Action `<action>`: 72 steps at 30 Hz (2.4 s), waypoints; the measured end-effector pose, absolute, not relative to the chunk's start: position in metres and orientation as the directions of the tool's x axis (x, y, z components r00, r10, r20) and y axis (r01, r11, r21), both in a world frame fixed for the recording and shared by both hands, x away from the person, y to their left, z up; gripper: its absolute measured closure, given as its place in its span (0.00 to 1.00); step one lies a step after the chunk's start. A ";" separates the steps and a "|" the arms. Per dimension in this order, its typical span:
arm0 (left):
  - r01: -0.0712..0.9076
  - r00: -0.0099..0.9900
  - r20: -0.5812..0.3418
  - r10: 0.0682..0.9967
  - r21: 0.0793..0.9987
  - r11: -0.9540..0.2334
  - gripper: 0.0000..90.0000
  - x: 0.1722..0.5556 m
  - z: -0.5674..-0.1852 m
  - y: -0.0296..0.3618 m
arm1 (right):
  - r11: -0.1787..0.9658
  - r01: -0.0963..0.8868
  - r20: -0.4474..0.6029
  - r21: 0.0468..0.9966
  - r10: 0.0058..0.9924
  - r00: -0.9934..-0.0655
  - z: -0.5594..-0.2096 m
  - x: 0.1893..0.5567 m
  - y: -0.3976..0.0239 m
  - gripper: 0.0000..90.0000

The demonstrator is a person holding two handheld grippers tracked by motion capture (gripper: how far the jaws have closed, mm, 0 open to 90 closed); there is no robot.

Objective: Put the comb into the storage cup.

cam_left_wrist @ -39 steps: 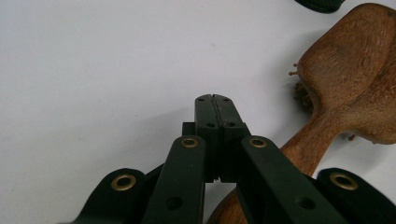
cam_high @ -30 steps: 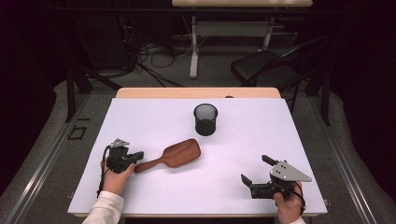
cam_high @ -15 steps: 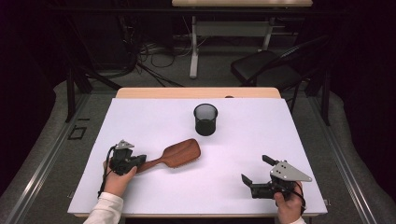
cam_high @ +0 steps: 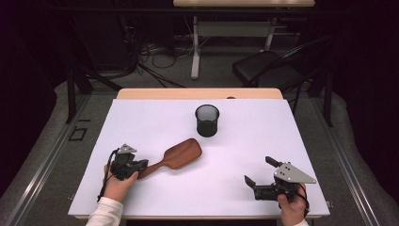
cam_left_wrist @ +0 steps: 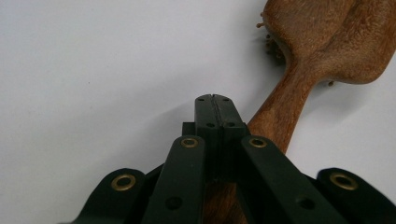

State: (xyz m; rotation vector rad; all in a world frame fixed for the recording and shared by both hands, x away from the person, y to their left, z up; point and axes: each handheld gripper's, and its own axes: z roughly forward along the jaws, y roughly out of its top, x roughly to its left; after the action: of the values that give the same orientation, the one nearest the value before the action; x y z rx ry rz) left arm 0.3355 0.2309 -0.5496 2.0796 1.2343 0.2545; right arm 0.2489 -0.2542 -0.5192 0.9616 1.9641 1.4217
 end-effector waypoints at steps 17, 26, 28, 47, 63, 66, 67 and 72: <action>0.680 0.569 -0.155 0.807 0.640 -0.356 1.00 0.315 -0.548 0.222 | 0.190 0.240 -0.005 0.952 0.793 -0.610 -0.520 0.249 -0.254 0.01; 0.673 0.579 -0.148 0.802 0.642 -0.367 1.00 0.311 -0.547 0.218 | 0.189 0.244 -0.001 0.951 0.793 -0.609 -0.520 0.250 -0.254 0.01; 0.673 0.579 -0.148 0.802 0.642 -0.367 1.00 0.311 -0.547 0.218 | 0.190 0.245 -0.002 0.951 0.792 -0.610 -0.521 0.250 -0.253 0.01; 0.671 0.577 -0.146 0.803 0.645 -0.365 0.99 0.311 -0.547 0.219 | 0.191 0.243 -0.004 0.951 0.793 -0.609 -0.520 0.250 -0.254 0.01; 0.669 0.553 -0.148 0.820 0.666 -0.330 0.87 0.313 -0.545 0.225 | 0.192 0.248 -0.001 0.950 0.792 -0.611 -0.521 0.250 -0.254 0.01; 0.665 0.545 -0.153 0.824 0.677 -0.314 0.84 0.313 -0.545 0.227 | 0.199 0.241 -0.010 0.950 0.790 -0.612 -0.521 0.251 -0.254 0.01; 0.666 0.544 -0.155 0.824 0.678 -0.312 0.82 0.313 -0.544 0.227 | 0.198 0.242 -0.009 0.950 0.791 -0.612 -0.521 0.251 -0.254 0.01; 0.667 0.532 -0.161 0.831 0.684 -0.295 0.74 0.314 -0.545 0.228 | 0.196 0.250 -0.002 0.948 0.792 -0.611 -0.521 0.250 -0.254 0.01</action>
State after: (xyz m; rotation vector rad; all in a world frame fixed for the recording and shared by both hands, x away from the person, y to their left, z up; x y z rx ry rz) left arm 0.3138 0.2282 -0.5454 2.0507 1.2105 0.2914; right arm 0.2501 -0.2544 -0.5207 0.9688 1.9757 1.4203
